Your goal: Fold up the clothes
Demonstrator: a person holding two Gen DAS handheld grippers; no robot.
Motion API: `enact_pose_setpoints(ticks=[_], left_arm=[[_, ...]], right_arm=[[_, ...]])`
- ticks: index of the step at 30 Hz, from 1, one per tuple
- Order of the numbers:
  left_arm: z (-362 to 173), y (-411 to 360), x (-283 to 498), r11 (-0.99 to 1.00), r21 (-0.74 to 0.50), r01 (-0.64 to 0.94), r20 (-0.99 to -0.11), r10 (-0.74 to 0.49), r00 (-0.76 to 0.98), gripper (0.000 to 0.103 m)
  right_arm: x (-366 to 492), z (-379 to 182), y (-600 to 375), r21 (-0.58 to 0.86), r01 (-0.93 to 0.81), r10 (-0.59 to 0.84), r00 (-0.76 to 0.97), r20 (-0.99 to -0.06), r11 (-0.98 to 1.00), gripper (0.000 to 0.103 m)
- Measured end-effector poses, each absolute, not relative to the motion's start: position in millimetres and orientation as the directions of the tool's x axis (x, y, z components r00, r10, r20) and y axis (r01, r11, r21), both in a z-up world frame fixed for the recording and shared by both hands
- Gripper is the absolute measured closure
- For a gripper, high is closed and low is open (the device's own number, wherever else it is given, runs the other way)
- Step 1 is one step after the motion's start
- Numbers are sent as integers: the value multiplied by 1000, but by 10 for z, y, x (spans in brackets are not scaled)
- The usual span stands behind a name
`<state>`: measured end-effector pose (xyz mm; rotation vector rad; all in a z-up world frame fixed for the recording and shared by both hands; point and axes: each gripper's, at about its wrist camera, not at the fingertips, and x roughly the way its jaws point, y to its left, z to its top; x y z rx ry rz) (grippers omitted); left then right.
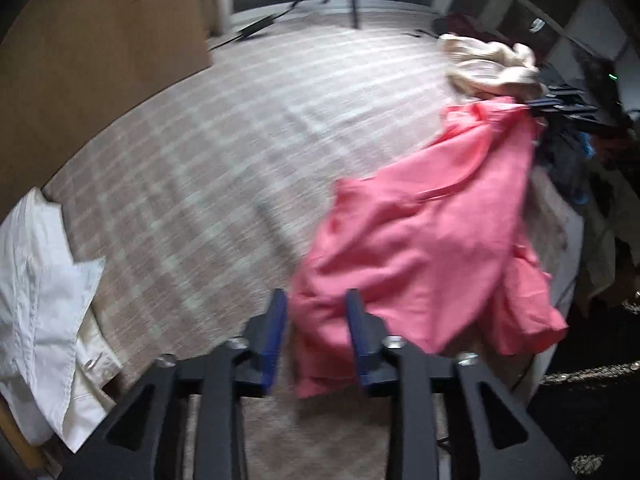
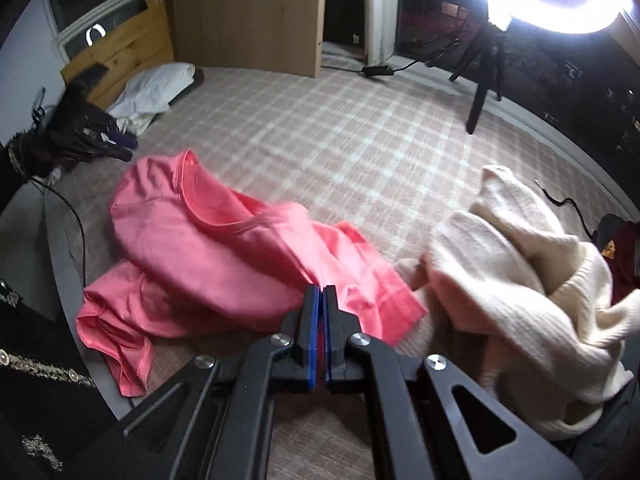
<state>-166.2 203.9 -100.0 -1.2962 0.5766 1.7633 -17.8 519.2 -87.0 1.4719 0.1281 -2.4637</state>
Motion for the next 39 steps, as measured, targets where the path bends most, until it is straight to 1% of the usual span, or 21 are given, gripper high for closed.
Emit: enact_pose_setpoints(ticks=[3,4,5,7,9,10,11,14,15,17,18,19,22,23,24,25,27,31,35,38,39], left_arm=[[-964,2077,-1334,-433,-114,-894,-926,372,-62,68],[-998,2124,-1271,-411,-106,-906,-929,365,-57,65],[-1049,2186,-1216,-396,-93,-914,-934,353,-57,63],[-1180,2267,-1214,-396,-67,-916,-949,307,-64,63],[-1339,2309,-1267,-416,-75,-906,-961,274,-46,69],[-1408,2304,-1319,-436,-108,-893,-963,270,-15,86],[-1441,2288,-1362,-454,-142,-880,-961,277,12,98],[-1300,2196,-1401,-468,-202,-860,-938,345,33,99],[-1208,2154,-1391,-463,-210,-861,-928,371,27,99],[-1043,2068,-1378,-459,-220,-861,-910,415,11,99],[-993,2028,-1385,-467,-224,-855,-904,428,2,99],[-943,1988,-1392,-475,-227,-850,-897,441,-6,99],[-812,1841,-1416,-499,-236,-834,-882,470,-31,99],[-814,1795,-1431,-507,-236,-829,-882,470,-37,101],[-802,1762,-1440,-518,-236,-822,-879,474,-46,101],[-794,1761,-1444,-524,-239,-818,-876,480,-52,101],[-739,1794,-1408,-533,-231,-814,-862,500,-83,101],[-403,1816,-1403,-551,-192,-812,-810,556,-186,101],[105,1733,-1528,-598,-136,-790,-747,585,-315,101],[524,1684,-1662,-649,-95,-754,-697,585,-415,101],[756,1623,-1685,-655,-84,-751,-663,599,-448,101]], right_arm=[[-218,-884,5172,61,276,-183,-440,-879,-959,101],[-232,-893,5161,59,277,-182,-441,-879,-959,101],[-240,-884,5151,59,278,-182,-441,-879,-959,101],[-259,-869,5137,57,280,-181,-441,-879,-958,101],[-278,-875,5137,57,283,-182,-440,-879,-957,101],[-288,-886,5137,58,284,-183,-437,-881,-957,101],[-298,-899,5136,59,284,-183,-434,-882,-957,101],[-306,-939,5120,66,292,-186,-408,-894,-954,100],[-304,-950,5119,67,296,-187,-402,-897,-953,98],[-298,-986,5106,57,307,-179,-384,-906,-950,80],[-295,-1017,5090,46,316,-168,-372,-913,-948,63],[-289,-994,5081,43,317,-168,-377,-911,-947,57],[-268,-892,5058,40,316,-172,-401,-900,-948,58],[-260,-858,5050,39,316,-173,-410,-896,-948,62],[-253,-824,5042,38,316,-175,-418,-892,-948,85],[-246,-790,5035,37,316,-176,-426,-888,-948,99],[-232,-722,5019,34,315,-179,-442,-879,-948,99],[-204,-586,4988,30,314,-184,-473,-861,-949,99],[-62,175,5029,82,291,-255,-627,-737,-953,99],[-12,726,5029,43,224,-199,-745,-637,-974,99],[-13,917,5003,6,206,-167,-776,-609,-979,99]])
